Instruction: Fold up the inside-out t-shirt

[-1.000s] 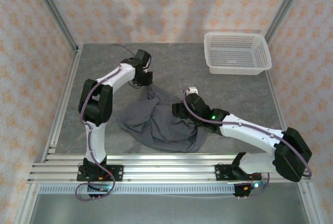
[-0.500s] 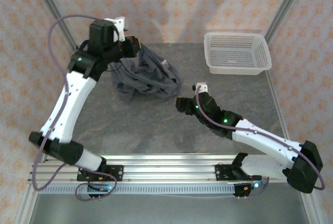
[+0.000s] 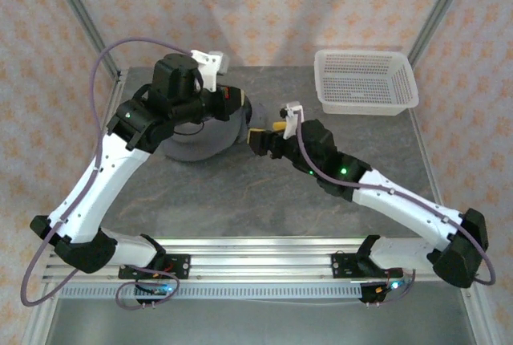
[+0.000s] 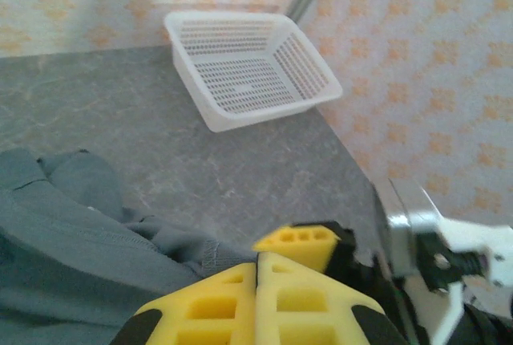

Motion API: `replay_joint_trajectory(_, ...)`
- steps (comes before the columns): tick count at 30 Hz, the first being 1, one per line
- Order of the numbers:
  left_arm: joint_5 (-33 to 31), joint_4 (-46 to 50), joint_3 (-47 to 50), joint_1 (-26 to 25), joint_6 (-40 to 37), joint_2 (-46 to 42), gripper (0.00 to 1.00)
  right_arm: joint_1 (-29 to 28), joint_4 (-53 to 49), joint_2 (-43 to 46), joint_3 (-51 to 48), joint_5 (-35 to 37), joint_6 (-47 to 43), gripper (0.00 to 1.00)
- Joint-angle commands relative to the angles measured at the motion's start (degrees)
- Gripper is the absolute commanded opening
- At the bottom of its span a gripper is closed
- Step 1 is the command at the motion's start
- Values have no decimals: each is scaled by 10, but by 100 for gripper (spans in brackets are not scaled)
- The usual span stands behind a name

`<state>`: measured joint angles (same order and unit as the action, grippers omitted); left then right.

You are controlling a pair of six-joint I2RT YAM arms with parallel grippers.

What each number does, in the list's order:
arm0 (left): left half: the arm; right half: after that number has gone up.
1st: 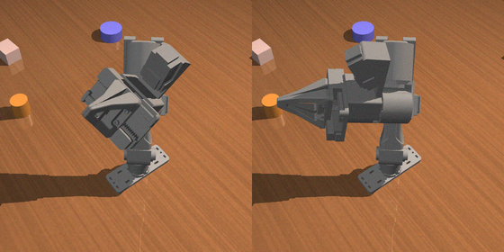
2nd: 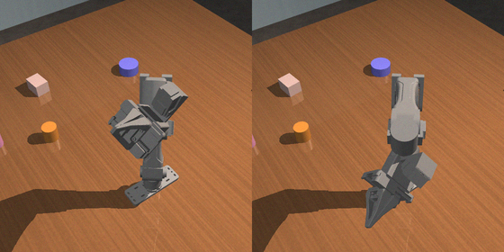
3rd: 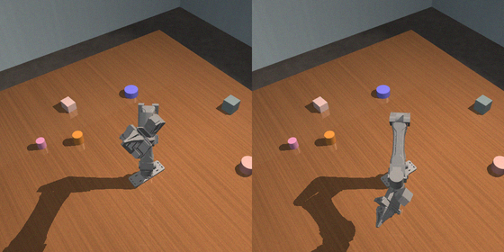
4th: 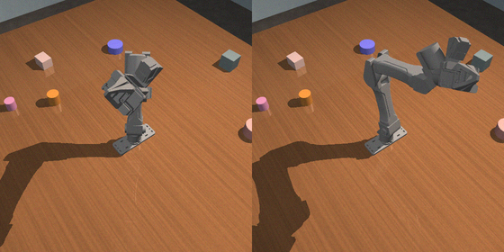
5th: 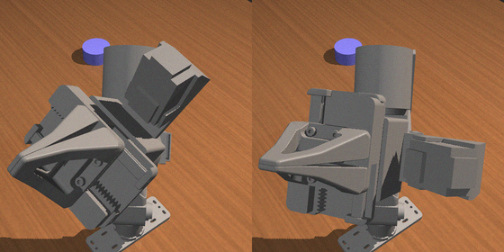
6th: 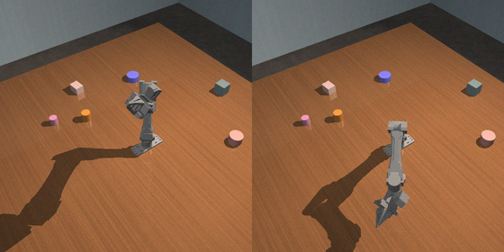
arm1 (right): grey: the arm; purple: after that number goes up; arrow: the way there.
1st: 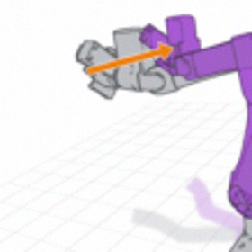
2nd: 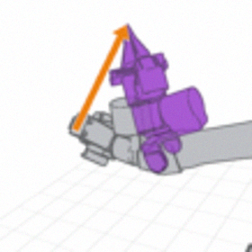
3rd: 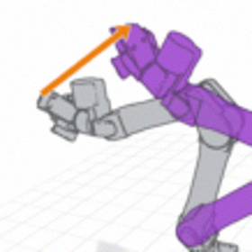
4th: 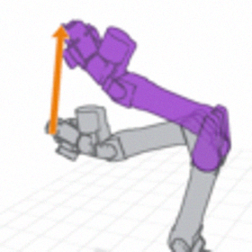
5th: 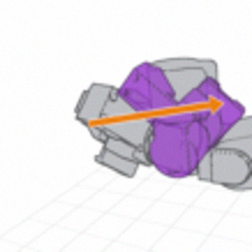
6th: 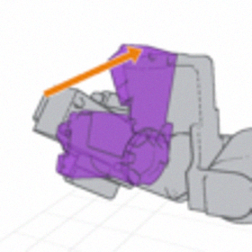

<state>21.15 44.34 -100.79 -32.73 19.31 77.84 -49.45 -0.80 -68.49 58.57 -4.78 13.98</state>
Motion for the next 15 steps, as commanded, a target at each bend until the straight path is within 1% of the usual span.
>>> replay_joint_trajectory(1,35,7,-26,-22,-24,1,0,0,22,-42,43,-6,-20,81)
replay_joint_trajectory(2,39,5,-28,-28,-29,2,0,0,18,-54,53,11,-15,76)
replay_joint_trajectory(4,38,11,-36,-33,-40,3,0,0,9,-69,70,12,-17,60)
replay_joint_trajectory(6,29,17,-36,-33,-51,0,0,0,7,-71,79,6,-16,36)
replay_joint_trajectory(7,21,14,-30,-33,-55,-6,0,1,6,-68,80,10,-13,22)
replay_joint_trajectory(8,3,10,-20,-33,-58,-13,1,1,6,-61,79,18,-7,11)
replay_joint_trajectory(9,-24,9,-11,-33,-59,-21,11,4,5,-51,78,28,3,4)
replay_joint_trajectory(10,-78,6,7,-33,-53,-33,30,11,2,-38,75,39,23,0)
replay_joint_trajectory(11,-149,5,29,-33,-44,-47,46,20,-4,-21,71,47,51,0)
replay_joint_trajectory(12,-210,1,53,-33,-33,-63,56,33,-7,-5,66,49,83,0)
replay_joint_trajectory(13,-277,-9,91,-33,-23,-82,63,51,-12,13,59,49,128,0)
replay_joint_trajectory(14,-325,-19,130,-31,-13,-100,67,71,-15,36,51,38,169,0)
replay_joint_trajectory(15,-348,-27,163,-30,-7,-114,67,87,-17,51,47,21,204,0)
